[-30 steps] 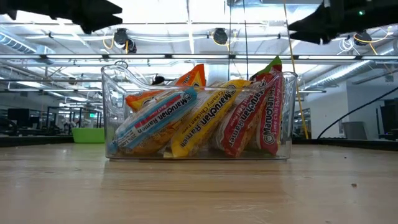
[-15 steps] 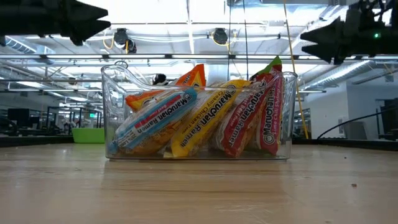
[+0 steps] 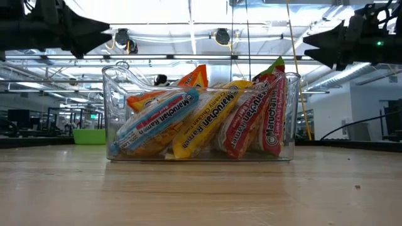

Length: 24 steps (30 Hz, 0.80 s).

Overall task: Pick & Place Food Item
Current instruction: Return to Home Position

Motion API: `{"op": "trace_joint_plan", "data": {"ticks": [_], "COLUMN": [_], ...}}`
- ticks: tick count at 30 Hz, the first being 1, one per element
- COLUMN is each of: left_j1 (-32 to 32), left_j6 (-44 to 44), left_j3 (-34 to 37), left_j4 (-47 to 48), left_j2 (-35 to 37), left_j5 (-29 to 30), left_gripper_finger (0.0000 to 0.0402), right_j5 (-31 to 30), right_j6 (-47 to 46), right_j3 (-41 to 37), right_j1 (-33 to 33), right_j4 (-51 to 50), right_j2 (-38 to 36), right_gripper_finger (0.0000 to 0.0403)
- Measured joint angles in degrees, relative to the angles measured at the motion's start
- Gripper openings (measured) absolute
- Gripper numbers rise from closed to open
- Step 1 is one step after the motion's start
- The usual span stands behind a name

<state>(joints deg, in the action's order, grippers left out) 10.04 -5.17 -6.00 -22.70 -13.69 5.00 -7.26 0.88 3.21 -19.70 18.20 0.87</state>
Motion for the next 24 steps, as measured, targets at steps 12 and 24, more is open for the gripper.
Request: {"op": "trace_joint_plan", "data": {"ticks": [12,24], "left_j1": [0.00,0.00], "left_j6": [1.07,-0.84], "left_j3": [5.20,5.18], "left_j4": [-4.65,-2.98], "left_j2": [-0.04,-0.04], "left_j5": [1.35,2.12], "left_gripper_finger": [0.0239,0.0223], "right_j5": [-0.14,-0.18], "right_j6": [1.61,1.98], "right_j3": [-0.16,-0.22], "right_j1": [0.00,0.00], "right_j4": [-1.36,-2.65], "right_j2": [-0.01,-0.01], "right_gripper_finger": [0.0363,0.0363]}}
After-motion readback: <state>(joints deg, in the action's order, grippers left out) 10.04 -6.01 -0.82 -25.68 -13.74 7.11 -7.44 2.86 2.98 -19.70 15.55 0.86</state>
